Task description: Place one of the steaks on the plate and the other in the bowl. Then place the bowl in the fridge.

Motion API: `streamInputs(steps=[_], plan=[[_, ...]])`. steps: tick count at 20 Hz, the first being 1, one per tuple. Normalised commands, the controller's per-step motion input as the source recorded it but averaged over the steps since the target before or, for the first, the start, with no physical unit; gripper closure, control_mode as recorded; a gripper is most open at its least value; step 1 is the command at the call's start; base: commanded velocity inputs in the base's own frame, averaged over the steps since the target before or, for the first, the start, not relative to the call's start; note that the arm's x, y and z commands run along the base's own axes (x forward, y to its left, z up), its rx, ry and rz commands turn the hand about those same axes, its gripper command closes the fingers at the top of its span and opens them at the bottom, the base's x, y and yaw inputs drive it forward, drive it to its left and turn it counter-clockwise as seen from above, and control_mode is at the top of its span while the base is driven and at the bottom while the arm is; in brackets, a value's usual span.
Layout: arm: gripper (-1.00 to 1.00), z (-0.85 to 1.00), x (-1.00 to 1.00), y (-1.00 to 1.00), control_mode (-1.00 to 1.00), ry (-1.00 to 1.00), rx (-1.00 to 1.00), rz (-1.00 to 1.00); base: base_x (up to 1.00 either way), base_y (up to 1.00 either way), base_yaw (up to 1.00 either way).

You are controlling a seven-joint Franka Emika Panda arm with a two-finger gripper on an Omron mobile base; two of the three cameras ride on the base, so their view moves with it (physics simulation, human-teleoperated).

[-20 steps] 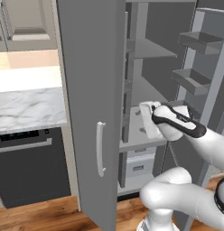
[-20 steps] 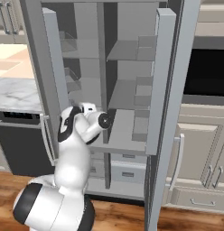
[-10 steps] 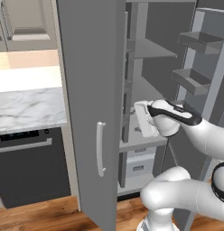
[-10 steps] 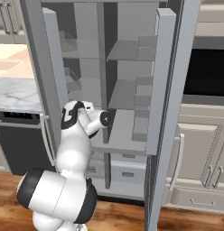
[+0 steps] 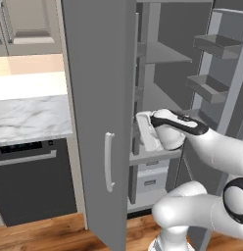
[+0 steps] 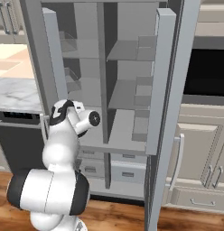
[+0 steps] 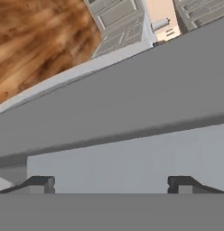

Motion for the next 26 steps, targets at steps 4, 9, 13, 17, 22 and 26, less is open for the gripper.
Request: streamInputs(steps=[4, 9, 13, 17, 22, 26], plan=[[-1.00, 0.00, -0.44, 0.38, -1.00, -0.01, 0.00, -0.01, 0.00, 0.00, 0.00], [-1.00, 0.00, -0.42, 0.33, -1.00, 0.00, 0.00, -0.01, 0.00, 0.00, 0.00], [-1.00, 0.01, -0.05, 0.43, -1.00, 0.00, 0.00, 0.00, 0.00, 0.00, 0.00], [-1.00, 0.00, -0.01, 0.76, -1.00, -0.02, -0.01, 0.01, 0.00, 0.00, 0.00], [-1.00, 0.00, -0.13, 0.97, -1.00, -0.03, -0.04, 0.00, 0.00, 0.00, 0.00], [-1.00, 0.00, -0.25, 1.00, -1.00, -0.04, -0.05, 0.00, 0.00, 0.00, 0.00]])
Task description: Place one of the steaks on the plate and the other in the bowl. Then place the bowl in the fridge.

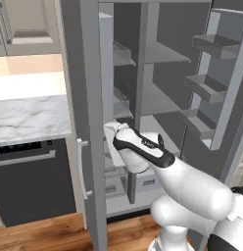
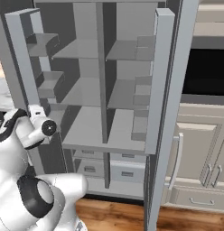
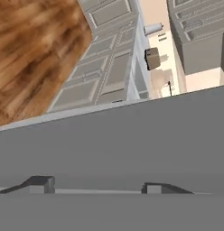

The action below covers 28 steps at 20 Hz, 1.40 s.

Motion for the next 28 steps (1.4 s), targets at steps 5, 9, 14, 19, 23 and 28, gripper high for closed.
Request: streamInputs(steps=[5, 9, 14, 19, 23, 28], plan=[[-1.00, 0.02, -0.29, 0.88, -1.00, -0.01, -0.05, 0.00, 0.00, 0.00, 0.00], [-1.00, 0.21, -0.29, 0.04, -1.00, 0.00, -0.07, -0.03, 0.00, 0.00, 0.00], [-1.00, 0.49, -0.41, -0.30, -1.00, -0.02, -0.03, 0.00, 0.00, 0.00, 0.00], [-1.00, 0.99, -0.91, -0.92, -1.00, 0.01, 0.06, 0.00, 0.00, 0.00, 0.00], [-1.00, 1.00, -0.94, -0.61, -1.00, 0.11, 0.01, -0.02, 0.00, 0.00, 0.00], [-1.00, 1.00, -0.26, -0.68, -1.00, 0.28, 0.00, 0.02, 0.00, 0.00, 0.00]])
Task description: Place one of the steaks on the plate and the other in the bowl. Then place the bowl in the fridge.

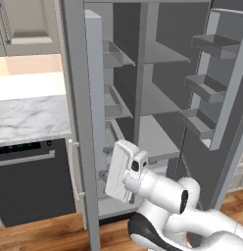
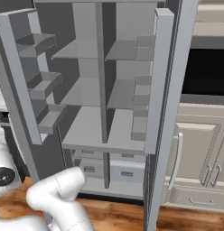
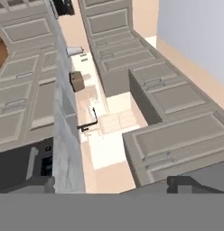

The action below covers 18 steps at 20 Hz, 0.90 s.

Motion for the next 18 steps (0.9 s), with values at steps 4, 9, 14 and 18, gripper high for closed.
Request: streamInputs(steps=[4, 9, 14, 18], plan=[[-1.00, 0.71, 0.02, -0.27, -1.00, 0.56, -0.05, 0.07, 0.00, 0.00, 0.00], [-1.00, 0.25, -0.03, -0.04, -1.00, 0.51, -0.22, 0.03, 0.00, 0.00, 0.00], [-1.00, 0.00, -0.13, -0.02, -1.00, 0.11, -0.59, 0.21, 0.00, 0.00, 0.00], [-1.00, 0.00, 0.00, -0.24, -1.00, 0.03, -0.60, 0.36, 0.00, 0.00, 0.00]])
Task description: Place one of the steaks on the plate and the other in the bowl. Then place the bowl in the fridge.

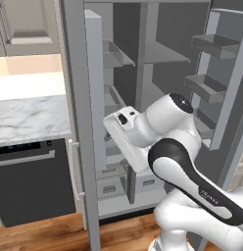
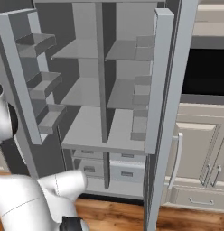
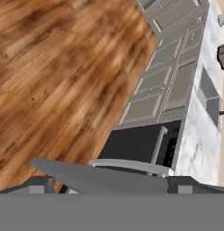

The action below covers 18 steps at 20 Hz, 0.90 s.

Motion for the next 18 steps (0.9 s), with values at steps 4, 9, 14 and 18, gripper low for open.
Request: streamInputs(steps=[4, 9, 14, 18], plan=[[-1.00, -0.17, 0.00, -0.51, -1.00, 0.01, -0.54, 0.43, 0.00, 0.00, 0.00], [-1.00, -0.26, -0.12, -0.30, -1.00, 0.01, -0.45, 0.67, 0.00, 0.00, 0.00], [-1.00, -0.40, -0.57, -0.15, -1.00, -0.09, -0.19, 0.73, 0.00, 0.00, 0.00], [-1.00, -0.62, -0.06, -0.68, -1.00, -0.08, 0.00, 0.66, 0.00, 0.00, 0.00]])
